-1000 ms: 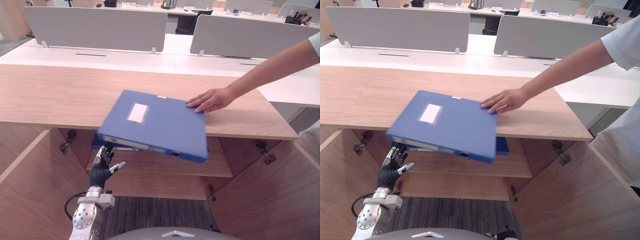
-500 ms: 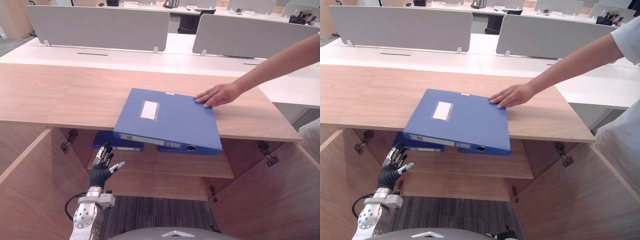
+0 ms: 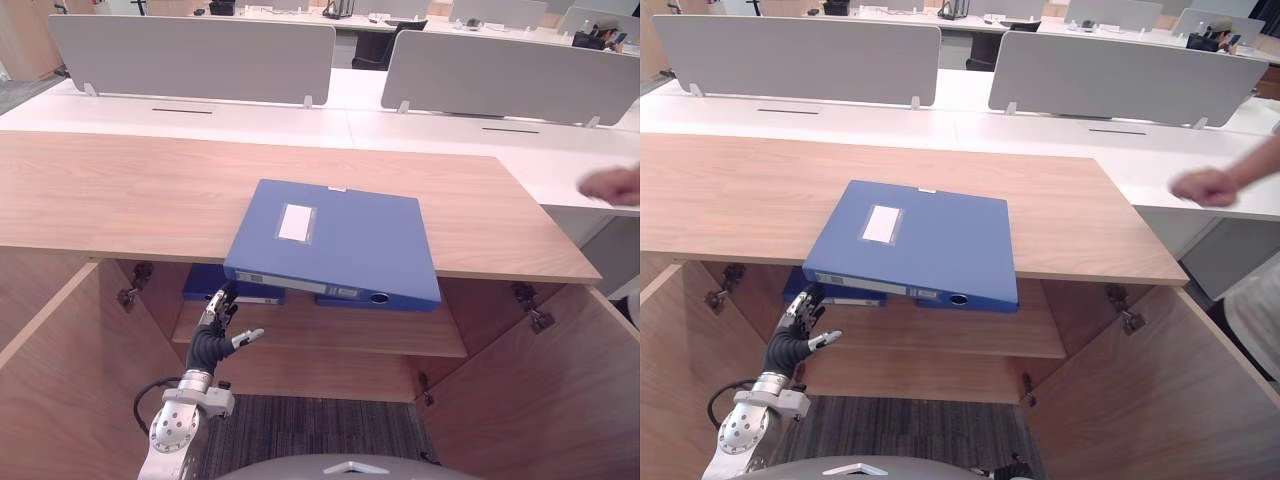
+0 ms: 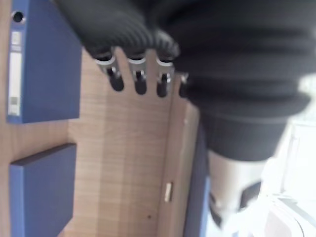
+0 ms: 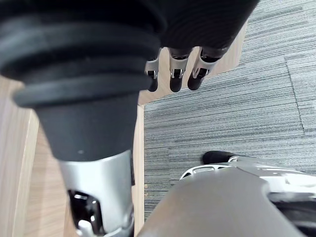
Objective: Walk over to the cabinet, pick up the folder, carry it to the office cabinet, place the folder inside the office cabinet, then close the office cabinet door
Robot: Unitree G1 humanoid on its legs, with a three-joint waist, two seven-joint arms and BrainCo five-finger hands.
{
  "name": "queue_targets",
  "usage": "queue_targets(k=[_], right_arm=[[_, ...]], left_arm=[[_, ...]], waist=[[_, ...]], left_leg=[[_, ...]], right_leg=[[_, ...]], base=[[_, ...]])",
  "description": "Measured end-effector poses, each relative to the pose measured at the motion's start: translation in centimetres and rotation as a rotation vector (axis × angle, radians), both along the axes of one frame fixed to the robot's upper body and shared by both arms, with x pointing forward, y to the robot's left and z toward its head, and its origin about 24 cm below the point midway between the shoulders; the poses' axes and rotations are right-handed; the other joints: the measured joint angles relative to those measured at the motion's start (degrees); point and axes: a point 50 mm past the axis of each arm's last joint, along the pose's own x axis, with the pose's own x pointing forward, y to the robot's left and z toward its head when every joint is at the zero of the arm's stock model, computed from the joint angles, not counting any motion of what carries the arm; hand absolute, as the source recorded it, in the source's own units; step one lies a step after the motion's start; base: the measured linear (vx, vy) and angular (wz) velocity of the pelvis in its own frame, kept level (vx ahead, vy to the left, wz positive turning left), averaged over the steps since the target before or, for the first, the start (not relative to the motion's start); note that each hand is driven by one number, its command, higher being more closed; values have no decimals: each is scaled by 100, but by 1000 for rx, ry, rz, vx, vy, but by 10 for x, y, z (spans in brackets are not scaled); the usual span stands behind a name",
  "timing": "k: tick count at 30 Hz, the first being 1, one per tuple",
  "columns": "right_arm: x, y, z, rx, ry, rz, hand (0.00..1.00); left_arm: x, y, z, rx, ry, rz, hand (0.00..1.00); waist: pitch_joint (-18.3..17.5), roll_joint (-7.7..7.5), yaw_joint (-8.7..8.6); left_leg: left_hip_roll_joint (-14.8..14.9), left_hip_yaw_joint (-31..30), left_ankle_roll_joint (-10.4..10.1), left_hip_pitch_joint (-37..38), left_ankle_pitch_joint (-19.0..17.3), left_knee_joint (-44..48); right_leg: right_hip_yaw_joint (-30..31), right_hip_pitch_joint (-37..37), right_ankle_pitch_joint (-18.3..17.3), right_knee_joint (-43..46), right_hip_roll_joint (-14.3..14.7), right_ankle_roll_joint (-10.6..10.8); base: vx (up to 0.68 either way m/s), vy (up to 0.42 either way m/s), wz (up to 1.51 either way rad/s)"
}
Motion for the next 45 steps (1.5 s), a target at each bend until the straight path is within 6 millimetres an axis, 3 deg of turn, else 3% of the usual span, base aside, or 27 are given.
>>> queue_targets(k=[3,13,26,31,36,41,45], right_arm=[[0,0,0,0,1,0,0],[-2,0,-1,2,10,-2,0],[-4,3,-3,8,29,11,0],[-3,3,-3,5,29,29,0],[-3,4,-3,5,31,34,0],[-5,4,-3,7,38,32,0],[-9,6,-5,25,62,28,0]], left_arm=[[2,3,9,19,-46,21,0],[2,17,11,47,-58,134,0],[5,17,15,94,-80,135,0],[10,19,38,163,-187,130,0],[22,22,48,260,-249,149,0],[30,41,65,325,-321,239,0],[24,46,97,269,-471,278,0]], waist=[[-3,1,5],[-20,-29,60],[-43,-83,102],[-47,-93,96],[-44,-96,68],[-53,-103,32],[-111,-176,68]], left_leg=[[0,5,0,5,0,0],[-3,-37,1,28,3,0],[-2,-97,19,120,17,-3],[-1,-85,20,165,18,-3],[2,-68,15,232,13,-4],[35,-40,-39,220,-26,-4],[74,76,-96,185,-65,-3]], right_leg=[[2,3,3,-2,0,-4],[-24,47,7,-4,3,-12],[-60,141,2,25,4,-13],[-42,171,2,38,1,-13],[-28,240,3,28,3,-14],[13,230,8,25,12,-21],[153,142,7,78,51,-21]], base=[[0,0,0],[0,0,1],[-2,0,1],[0,0,0],[-7,0,-1],[-10,-1,-3],[11,-5,-15]])
